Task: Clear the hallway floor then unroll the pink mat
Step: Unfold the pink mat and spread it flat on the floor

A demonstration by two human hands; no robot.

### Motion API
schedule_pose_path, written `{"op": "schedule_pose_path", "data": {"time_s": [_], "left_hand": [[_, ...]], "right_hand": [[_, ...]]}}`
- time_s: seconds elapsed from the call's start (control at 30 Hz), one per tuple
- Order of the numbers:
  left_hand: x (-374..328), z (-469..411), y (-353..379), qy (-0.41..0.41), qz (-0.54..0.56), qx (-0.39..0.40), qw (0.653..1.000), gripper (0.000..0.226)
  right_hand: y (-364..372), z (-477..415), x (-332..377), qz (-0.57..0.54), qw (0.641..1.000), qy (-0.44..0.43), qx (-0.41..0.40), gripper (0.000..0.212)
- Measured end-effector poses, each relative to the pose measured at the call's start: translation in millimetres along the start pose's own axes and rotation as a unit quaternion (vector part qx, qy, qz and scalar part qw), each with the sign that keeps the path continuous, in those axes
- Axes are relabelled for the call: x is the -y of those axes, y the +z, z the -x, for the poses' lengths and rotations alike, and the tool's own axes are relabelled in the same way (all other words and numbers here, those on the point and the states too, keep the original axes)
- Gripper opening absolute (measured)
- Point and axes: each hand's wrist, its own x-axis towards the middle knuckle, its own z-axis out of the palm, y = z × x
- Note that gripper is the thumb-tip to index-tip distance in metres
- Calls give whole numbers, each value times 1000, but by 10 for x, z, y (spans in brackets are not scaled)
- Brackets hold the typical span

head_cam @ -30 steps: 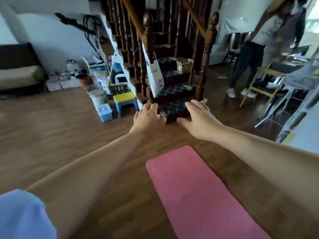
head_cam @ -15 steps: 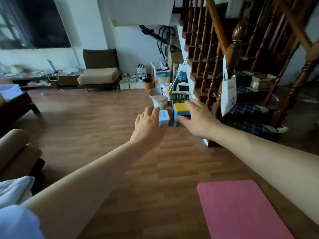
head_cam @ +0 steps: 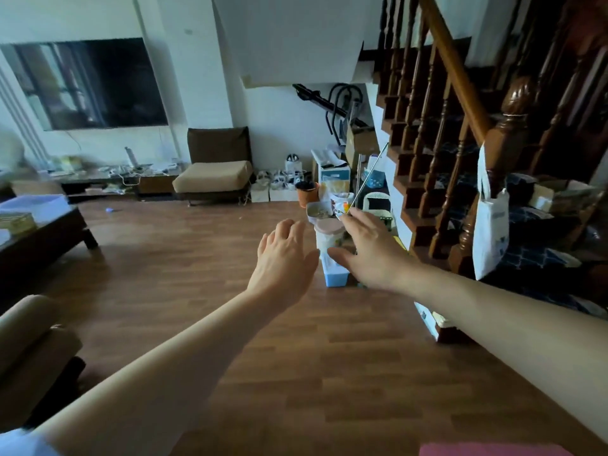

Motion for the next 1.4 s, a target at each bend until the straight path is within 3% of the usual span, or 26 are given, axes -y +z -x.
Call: {"op": "schedule_pose_path", "data": {"time_s": [0.4, 0.6, 0.87, 1.03, 1.4], "left_hand": [[-428, -2345, 664, 133, 73, 10, 988, 50], [-948, -3250, 1196, 281, 175, 54, 942, 47], [-1789, -3426, 1628, 519, 293, 141, 790, 42], [-2143, -2833, 1565, 601, 357, 212, 683, 40], [-2144, -1186, 1062, 714, 430, 325, 447, 37]], "right_hand": [[-530, -1420, -1401, 37, 986, 146, -72, 70], [-703, -1537, -2025, 54, 941, 295, -155, 71], [-797, -964, -2053, 92, 796, 522, -291, 62], [-727, -296, -1502, 123, 689, 637, -323, 49], [-363, 701, 286, 181, 419, 819, -347, 63]]}}
